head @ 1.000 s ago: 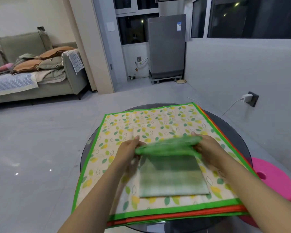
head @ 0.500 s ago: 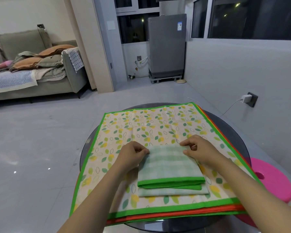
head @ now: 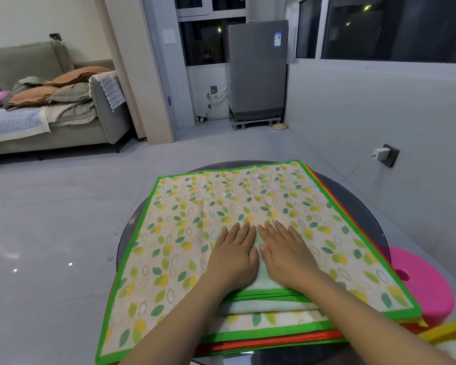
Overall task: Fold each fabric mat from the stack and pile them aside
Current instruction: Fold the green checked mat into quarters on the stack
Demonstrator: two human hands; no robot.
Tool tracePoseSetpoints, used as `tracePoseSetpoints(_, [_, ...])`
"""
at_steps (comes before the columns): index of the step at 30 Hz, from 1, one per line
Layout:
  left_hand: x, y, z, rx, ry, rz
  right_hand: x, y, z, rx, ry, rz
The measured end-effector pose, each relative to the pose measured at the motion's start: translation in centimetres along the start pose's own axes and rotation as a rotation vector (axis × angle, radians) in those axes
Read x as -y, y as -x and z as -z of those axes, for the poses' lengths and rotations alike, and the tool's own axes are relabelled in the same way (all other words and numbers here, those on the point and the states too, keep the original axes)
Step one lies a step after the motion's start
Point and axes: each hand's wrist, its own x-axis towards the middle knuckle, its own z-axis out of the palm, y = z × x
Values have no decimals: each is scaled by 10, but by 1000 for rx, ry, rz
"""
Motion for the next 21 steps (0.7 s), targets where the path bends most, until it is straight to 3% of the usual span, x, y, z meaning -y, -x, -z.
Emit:
tracePoseSetpoints(4, [1,1,-2,3,-10,56,-3,1,-1,7,42,-51])
tracePoseSetpoints(15, [13,15,2,-37,59,445,-9,5,2,19,22,-390])
tracePoseSetpoints(21, [19,17,12,-326,325,507,-16,4,6,-213,-201,-430])
